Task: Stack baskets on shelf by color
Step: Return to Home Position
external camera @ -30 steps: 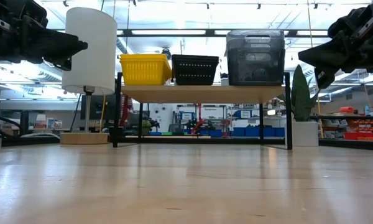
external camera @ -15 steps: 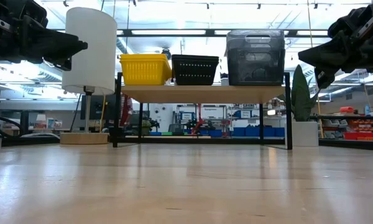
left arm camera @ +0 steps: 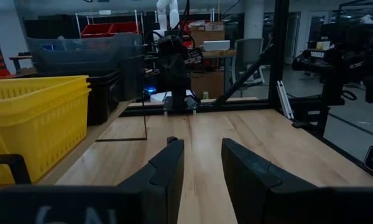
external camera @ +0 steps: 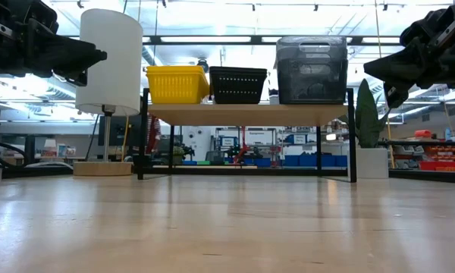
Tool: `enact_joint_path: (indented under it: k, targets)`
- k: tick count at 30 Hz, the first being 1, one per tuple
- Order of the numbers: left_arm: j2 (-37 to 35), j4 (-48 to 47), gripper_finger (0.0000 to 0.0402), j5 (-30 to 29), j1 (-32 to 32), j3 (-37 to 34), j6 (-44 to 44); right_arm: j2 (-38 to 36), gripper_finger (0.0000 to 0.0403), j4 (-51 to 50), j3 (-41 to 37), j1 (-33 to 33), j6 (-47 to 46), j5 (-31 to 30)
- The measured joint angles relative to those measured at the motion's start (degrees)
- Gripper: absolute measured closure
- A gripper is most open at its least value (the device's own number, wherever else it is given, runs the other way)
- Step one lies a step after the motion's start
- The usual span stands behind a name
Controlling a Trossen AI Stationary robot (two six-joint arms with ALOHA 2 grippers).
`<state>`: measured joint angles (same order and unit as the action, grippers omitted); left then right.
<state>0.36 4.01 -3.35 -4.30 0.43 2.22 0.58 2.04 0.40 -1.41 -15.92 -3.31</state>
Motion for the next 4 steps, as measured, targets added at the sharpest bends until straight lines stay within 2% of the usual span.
enact_joint_path:
  k: [4]
  targets:
    - [0.00,0.00,0.0287,0.01,0.00,0.00,0.02,-0.01,0.0386,0.00,0.00,-0.02,0.00,-0.01]
